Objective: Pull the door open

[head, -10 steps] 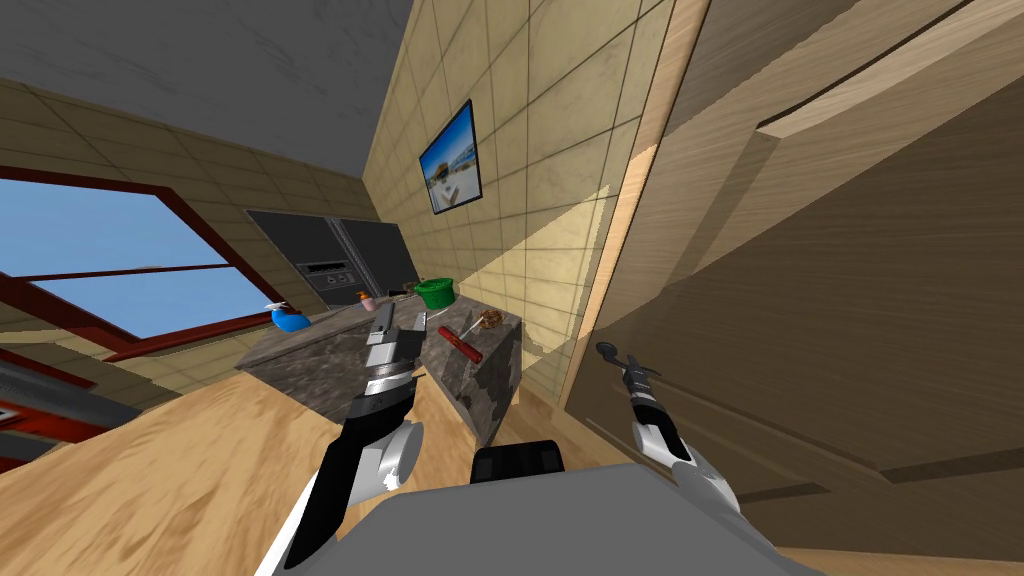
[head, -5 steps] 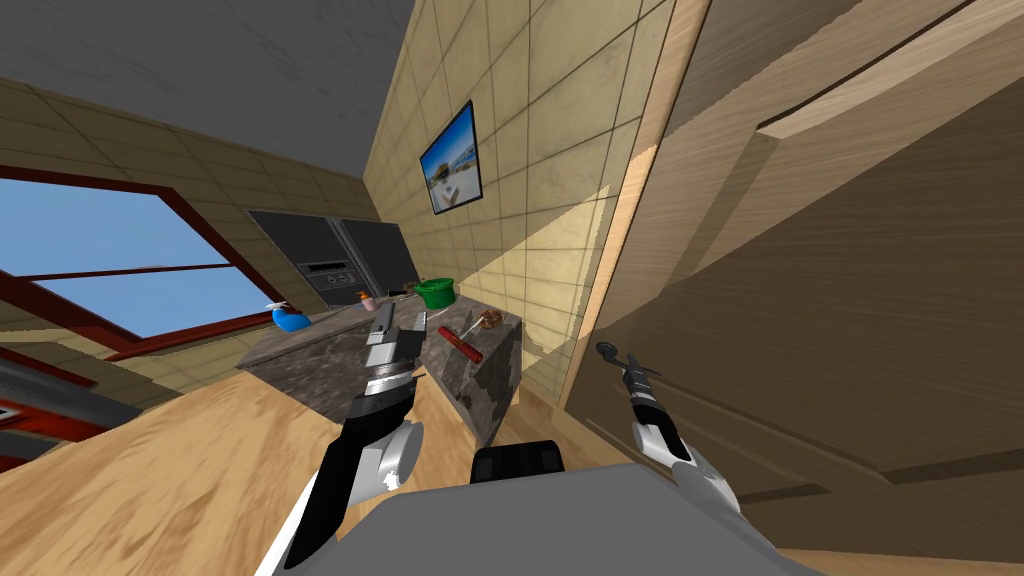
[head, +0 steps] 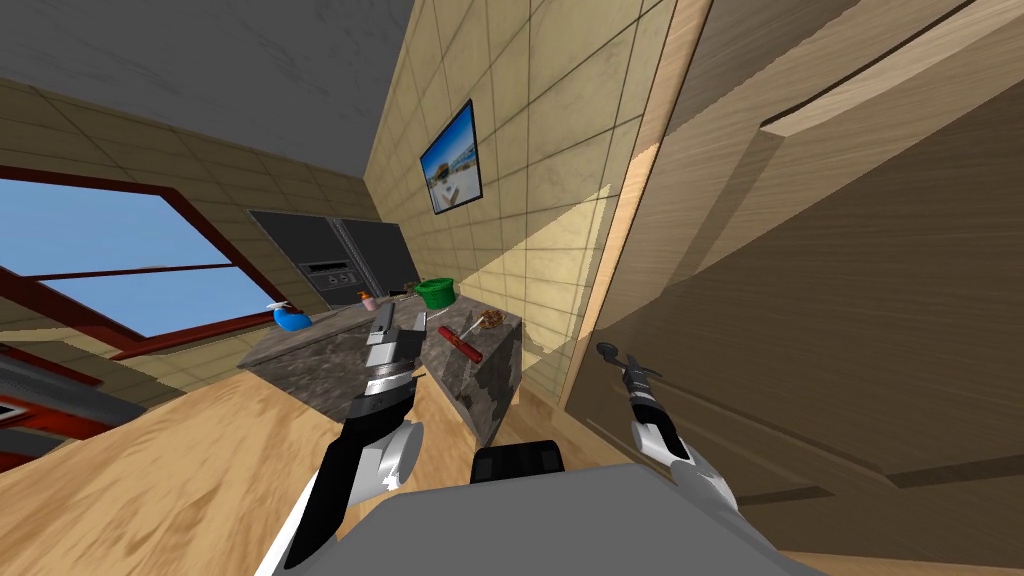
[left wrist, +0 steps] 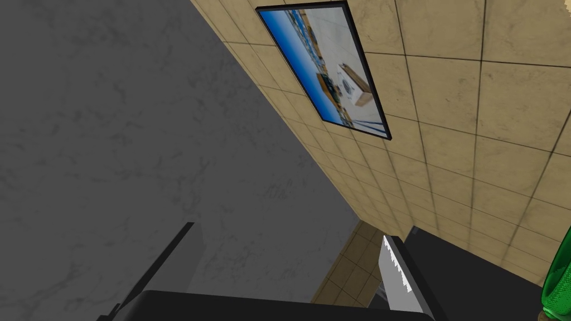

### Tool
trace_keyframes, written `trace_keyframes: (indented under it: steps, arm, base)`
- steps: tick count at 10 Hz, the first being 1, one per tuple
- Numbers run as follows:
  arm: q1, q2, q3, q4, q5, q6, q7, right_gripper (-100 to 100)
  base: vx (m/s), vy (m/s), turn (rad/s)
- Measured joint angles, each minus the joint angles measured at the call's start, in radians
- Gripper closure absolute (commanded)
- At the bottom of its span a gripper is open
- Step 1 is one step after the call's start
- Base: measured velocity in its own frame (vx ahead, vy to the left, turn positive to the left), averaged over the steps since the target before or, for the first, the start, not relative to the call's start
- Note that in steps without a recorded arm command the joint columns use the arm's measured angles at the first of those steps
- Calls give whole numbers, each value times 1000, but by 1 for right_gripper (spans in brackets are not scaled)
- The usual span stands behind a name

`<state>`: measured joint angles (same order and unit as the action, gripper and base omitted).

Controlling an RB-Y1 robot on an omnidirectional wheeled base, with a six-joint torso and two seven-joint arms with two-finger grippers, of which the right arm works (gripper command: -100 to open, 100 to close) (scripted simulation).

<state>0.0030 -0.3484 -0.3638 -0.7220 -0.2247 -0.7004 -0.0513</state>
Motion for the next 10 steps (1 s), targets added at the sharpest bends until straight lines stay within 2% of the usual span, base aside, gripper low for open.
trace_keyframes:
  steps: [10]
  arm:
    - [-5, 4, -4, 2, -1, 1, 7, -100]
  base:
    - [1, -2, 5]
